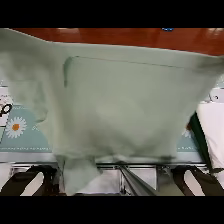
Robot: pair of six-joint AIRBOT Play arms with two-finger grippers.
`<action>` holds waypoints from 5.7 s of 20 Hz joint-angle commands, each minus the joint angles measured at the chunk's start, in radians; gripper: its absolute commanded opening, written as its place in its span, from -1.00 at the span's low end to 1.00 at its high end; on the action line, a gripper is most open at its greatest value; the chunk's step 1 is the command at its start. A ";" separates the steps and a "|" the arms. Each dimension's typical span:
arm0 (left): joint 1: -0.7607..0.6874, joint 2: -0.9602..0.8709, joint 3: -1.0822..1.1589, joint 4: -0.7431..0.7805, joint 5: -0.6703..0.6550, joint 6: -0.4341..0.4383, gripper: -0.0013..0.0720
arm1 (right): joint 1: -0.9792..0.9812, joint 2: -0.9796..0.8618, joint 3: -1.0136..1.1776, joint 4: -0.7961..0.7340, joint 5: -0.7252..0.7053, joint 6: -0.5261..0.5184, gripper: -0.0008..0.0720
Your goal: Fold the shirts.
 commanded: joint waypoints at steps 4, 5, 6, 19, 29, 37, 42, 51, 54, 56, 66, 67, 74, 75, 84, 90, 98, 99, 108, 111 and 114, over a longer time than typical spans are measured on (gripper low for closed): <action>0.008 -0.502 0.015 -0.117 0.229 0.011 -0.89 | 0.114 -0.527 -0.043 0.116 -0.242 -0.128 -0.93; 0.008 -0.577 0.050 -0.121 0.246 0.011 -0.89 | 0.136 -0.608 -0.005 0.116 -0.299 -0.128 -0.93; 0.008 -0.655 0.097 -0.121 0.256 0.011 -0.89 | 0.151 -0.692 0.047 0.119 -0.359 -0.114 -0.93; 0.231 -0.911 0.293 -0.223 -0.418 0.082 0.42 | -0.085 -0.956 0.397 0.101 0.049 0.198 0.17; 0.612 -0.303 -0.822 -0.545 -0.325 0.388 0.42 | -0.273 -0.395 -0.493 0.012 -0.103 0.060 0.17; 0.631 -0.341 -0.867 -0.472 -0.317 0.391 0.41 | -0.270 -0.310 -0.687 0.194 -0.119 -0.089 0.17; 0.579 -0.372 -0.867 -0.465 -0.220 0.321 0.41 | -0.270 -0.310 -0.687 0.198 -0.099 -0.092 0.17; 0.373 -0.488 -0.864 -0.468 -0.130 0.254 -0.17 | -0.270 -0.310 -0.687 0.194 -0.089 -0.126 0.17; 0.355 -0.486 -0.827 -0.468 -0.137 0.256 -0.89 | -0.271 -0.310 -0.687 0.151 -0.085 -0.130 0.17; 0.356 -0.483 -0.798 -0.464 -0.159 0.264 -0.89 | -0.271 -0.310 -0.700 0.080 -0.087 -0.034 0.17; 0.355 -0.483 -0.782 -0.465 -0.160 0.270 -0.89 | -0.270 -0.318 -0.826 0.064 -0.041 -0.004 0.17; 0.354 -0.483 -0.782 -0.470 -0.157 0.270 -0.89 | -0.270 -0.333 -0.826 0.076 -0.050 -0.005 0.17; 0.354 -0.483 -0.782 -0.472 -0.144 0.274 -0.89 | -0.245 -0.536 -0.803 0.259 -0.106 -0.095 0.17; 0.354 -0.483 -0.782 -0.481 -0.143 0.274 -0.89 | -0.209 -0.563 -0.787 0.261 -0.113 -0.092 0.17; 0.357 -0.462 -0.701 -0.590 -0.203 0.336 -0.89 | 0.025 -0.625 -0.436 0.310 -0.039 -0.100 -0.93; 0.356 -0.348 -0.218 -0.909 -0.212 0.348 -0.89 | 0.061 -0.566 0.230 0.308 0.047 -0.031 -0.93; 0.383 -0.130 0.298 -0.904 -0.091 0.376 -0.89 | 0.064 -0.266 0.641 0.185 -0.077 0.045 -0.93; 0.394 -0.091 0.312 -0.904 -0.092 0.376 -0.89 | 0.063 -0.221 0.641 0.148 -0.062 0.045 -0.93; 0.392 0.307 0.313 -0.552 -0.188 0.216 -0.89 | 0.064 0.090 0.640 -0.126 0.171 0.062 -0.93; 0.272 0.415 0.313 -0.299 -0.204 0.146 -0.89 | 0.064 0.132 0.626 -0.198 0.225 0.094 -0.93; 0.166 0.455 0.313 0.005 -0.244 0.016 -0.89 | 0.063 0.143 0.568 -0.200 0.262 0.100 -0.93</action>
